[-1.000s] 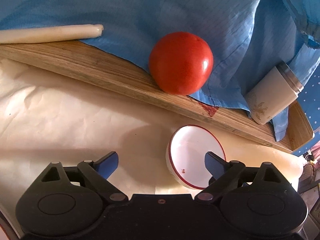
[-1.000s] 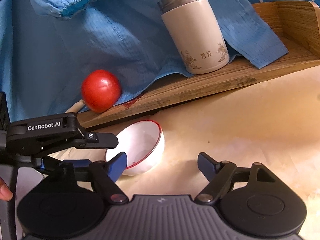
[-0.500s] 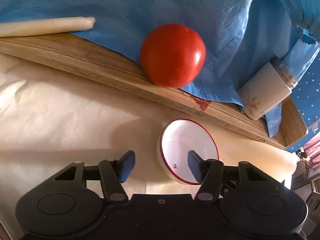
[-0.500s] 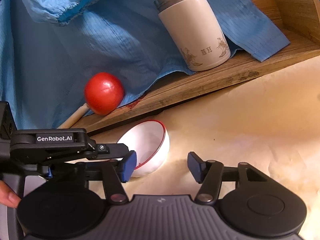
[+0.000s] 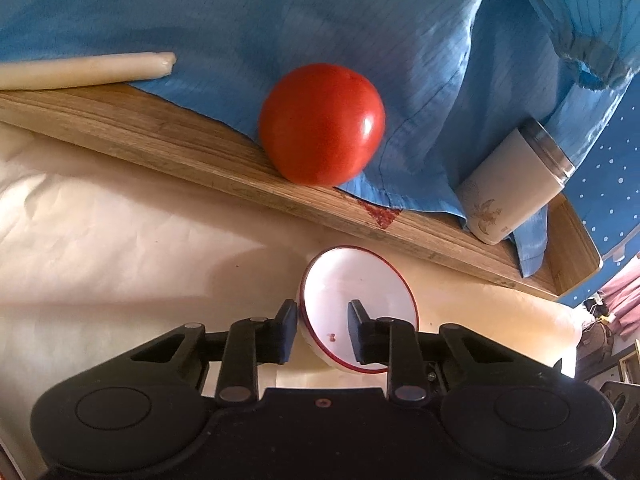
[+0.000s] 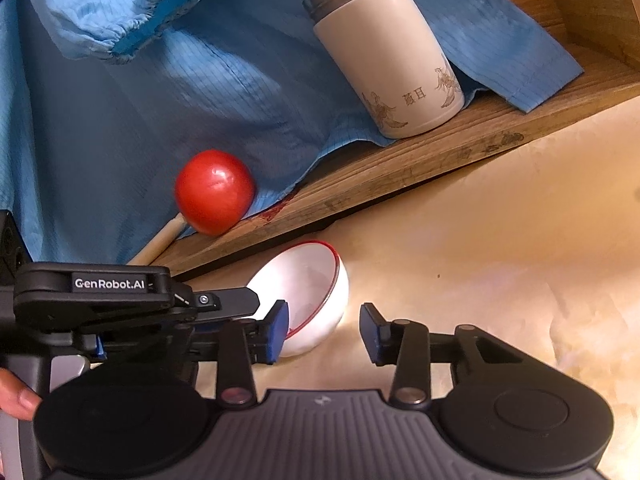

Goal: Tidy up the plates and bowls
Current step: 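Close both tools on the rim of the remaining white bowl, then lift the white bowl with both tools toward the stack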

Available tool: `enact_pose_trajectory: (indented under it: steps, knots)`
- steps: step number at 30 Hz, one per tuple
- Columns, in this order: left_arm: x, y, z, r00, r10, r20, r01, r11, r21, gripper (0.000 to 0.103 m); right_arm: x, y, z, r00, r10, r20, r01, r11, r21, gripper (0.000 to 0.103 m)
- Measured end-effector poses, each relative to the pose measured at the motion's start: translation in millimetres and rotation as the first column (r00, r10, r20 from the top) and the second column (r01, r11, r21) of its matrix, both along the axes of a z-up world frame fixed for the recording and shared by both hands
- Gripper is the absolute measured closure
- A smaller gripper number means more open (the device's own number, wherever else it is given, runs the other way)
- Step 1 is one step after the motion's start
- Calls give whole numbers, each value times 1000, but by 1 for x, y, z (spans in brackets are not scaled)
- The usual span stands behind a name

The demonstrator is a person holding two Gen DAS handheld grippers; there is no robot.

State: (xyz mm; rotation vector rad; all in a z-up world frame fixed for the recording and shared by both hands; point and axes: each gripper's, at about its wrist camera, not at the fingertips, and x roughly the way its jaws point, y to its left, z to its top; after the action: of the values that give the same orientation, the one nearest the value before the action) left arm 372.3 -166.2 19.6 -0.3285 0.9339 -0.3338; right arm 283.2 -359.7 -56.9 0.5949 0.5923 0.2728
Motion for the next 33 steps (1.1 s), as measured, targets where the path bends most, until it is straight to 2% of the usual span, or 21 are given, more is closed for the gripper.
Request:
enact_pose_trajectory:
  steps: [4,7,15,20,24,28,33]
  knots:
    - [1,-1,-1,1000,12,3,-12,1000,5,76,1,0,0,1000,5,0,-5,1000,14,65]
    - [0,0,-1,1000,25,4,-25,1000,10,81,0,0,0,1000,15,8,-15,1000,24,72]
    - [-1,-1,-2,999,39,7,-39,999,22,83,1,0,-1,1000,2,5,-3,999,40,74]
    - [-3,-10,-10,999,47,1,-47,997,59,85,1,-2,-4,1000,-4,0,4,998,64,75]
    - [-6,-8,-9,997,77,12,-78,996,38,89,0,-3,-4,1000,-14,-4,14,998,62,77]
    - [-9,-7,-4,998,66,20,-67,997,33,89,-2,-3,-5,1000,-26,-14,26,998,53,83]
    - [-16,-3,2,997,64,37,-65,998,22,89,-9,-2,-2,1000,-27,6,27,998,63,83]
